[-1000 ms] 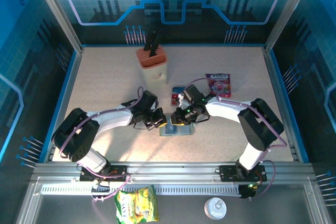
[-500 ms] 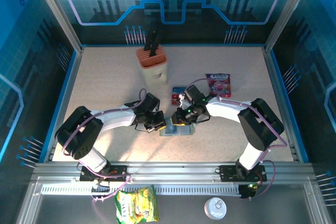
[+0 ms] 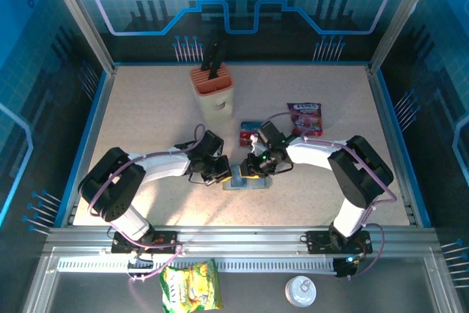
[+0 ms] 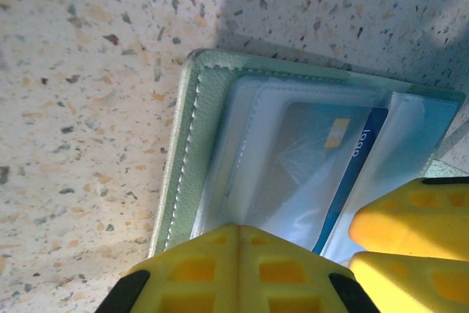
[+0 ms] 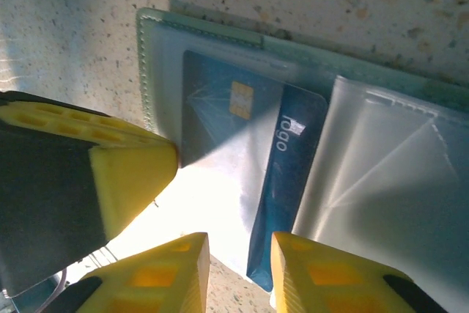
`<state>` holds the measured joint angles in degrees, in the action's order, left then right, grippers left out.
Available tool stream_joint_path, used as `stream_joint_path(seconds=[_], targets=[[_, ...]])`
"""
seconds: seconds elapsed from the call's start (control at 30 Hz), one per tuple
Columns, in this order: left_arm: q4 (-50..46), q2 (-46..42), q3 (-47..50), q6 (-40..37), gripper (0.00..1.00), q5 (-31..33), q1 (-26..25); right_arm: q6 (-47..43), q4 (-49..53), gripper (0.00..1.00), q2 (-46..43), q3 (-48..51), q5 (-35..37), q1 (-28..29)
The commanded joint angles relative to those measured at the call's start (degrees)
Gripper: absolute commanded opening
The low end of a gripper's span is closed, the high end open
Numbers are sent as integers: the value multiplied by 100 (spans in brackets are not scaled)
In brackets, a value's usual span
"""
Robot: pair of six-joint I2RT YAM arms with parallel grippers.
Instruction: Take the credit cards out of the card holder
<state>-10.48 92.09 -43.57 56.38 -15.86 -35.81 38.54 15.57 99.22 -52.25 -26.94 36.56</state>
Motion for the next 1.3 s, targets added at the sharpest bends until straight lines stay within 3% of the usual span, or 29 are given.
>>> stream_joint_path(seconds=[0.0, 1.27], targets=[[-253, 32, 83, -128, 0, 141, -31, -53, 71, 29, 102, 57, 68, -61], [-297, -25, 133, -120, 0, 149, -20, 113, -103, 32, 247, 107, -56, -70]])
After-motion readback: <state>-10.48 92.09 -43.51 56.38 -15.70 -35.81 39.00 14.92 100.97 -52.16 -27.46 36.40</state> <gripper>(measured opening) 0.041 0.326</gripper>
